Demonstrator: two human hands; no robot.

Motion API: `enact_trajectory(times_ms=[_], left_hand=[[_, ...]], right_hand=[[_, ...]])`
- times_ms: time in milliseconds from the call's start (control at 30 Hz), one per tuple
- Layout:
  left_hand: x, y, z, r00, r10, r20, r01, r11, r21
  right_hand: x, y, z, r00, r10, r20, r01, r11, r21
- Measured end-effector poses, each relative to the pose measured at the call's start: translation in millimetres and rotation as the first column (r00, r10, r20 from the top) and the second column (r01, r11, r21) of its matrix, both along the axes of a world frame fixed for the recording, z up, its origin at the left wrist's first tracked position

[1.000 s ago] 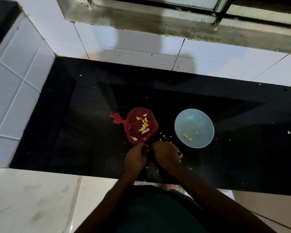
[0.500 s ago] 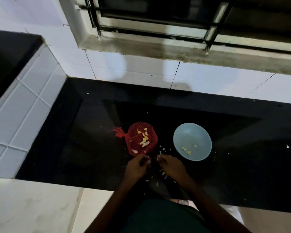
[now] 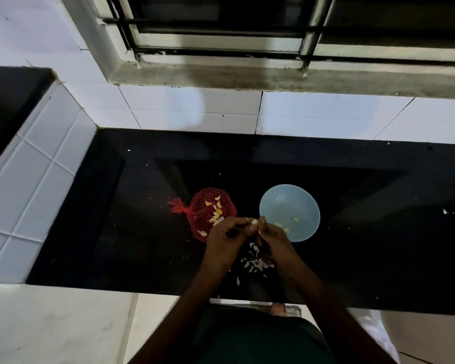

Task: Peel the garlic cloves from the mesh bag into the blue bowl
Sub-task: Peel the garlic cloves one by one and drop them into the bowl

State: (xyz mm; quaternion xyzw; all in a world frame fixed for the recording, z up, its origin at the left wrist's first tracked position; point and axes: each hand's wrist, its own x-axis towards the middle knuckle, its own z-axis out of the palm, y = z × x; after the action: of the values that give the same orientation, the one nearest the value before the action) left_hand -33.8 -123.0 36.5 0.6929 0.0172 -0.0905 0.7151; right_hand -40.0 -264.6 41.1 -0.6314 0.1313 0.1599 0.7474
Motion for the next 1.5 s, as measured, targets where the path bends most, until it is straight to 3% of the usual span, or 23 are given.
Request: enact_trajectory(times_ms=[133, 200, 300, 400, 600, 733, 867, 1000, 1133, 1333, 1500], left_hand=[[0, -1, 8, 0.999, -0.026, 0.035, 0.021, 0.989, 0.148], [0, 0, 9, 0.998, -0.059, 0.035, 0.051, 0.979, 0.198], [0, 4, 14, 0.986, -0.144, 0.082, 0.108, 0.934, 0.34], [1, 5, 20, 0.967, -0.218, 0.129, 0.14, 0.886, 0.443], [0, -3, 27, 0.951, -0.182, 0.25, 0.041, 0.876, 0.481], [-1, -3, 27, 0.937, -0.128, 0.326, -0.054, 0.867, 0.496], [-3, -8, 29, 0.968, -0.005, 0.251, -0.102, 0.905, 0.413], [-11, -16, 39, 0.998, 0.062, 0.029, -0.065, 0.992, 0.112], [-17, -16, 52, 0.993, 0.074, -0.097, -0.083, 0.992, -0.096], [-20, -17, 51, 0.97, 0.052, -0.236, -0.096, 0.98, -0.176], [-18, -11, 55, 0.938, -0.018, -0.345, -0.077, 0.963, -0.259]], right_hand=[[-3, -18, 9, 0.939, 0.034, 0.343, 0.056, 0.967, -0.248], [-2, -30, 16, 0.908, 0.105, 0.407, 0.046, 0.937, -0.345], [3, -43, 26, 0.865, 0.284, 0.414, -0.061, 0.878, -0.475], [10, -52, 35, 0.837, 0.357, 0.414, -0.102, 0.845, -0.525], [20, -56, 47, 0.81, 0.44, 0.388, -0.14, 0.787, -0.6], [18, -49, 46, 0.688, 0.537, 0.489, -0.098, 0.736, -0.67], [13, -39, 44, 0.701, 0.471, 0.536, -0.009, 0.757, -0.653], [13, -30, 40, 0.722, 0.387, 0.573, 0.093, 0.767, -0.635], [8, -22, 36, 0.745, 0.299, 0.596, 0.156, 0.791, -0.592], [-4, -16, 30, 0.796, 0.146, 0.588, 0.183, 0.868, -0.463], [-2, -23, 40, 0.793, 0.184, 0.581, 0.115, 0.891, -0.439]])
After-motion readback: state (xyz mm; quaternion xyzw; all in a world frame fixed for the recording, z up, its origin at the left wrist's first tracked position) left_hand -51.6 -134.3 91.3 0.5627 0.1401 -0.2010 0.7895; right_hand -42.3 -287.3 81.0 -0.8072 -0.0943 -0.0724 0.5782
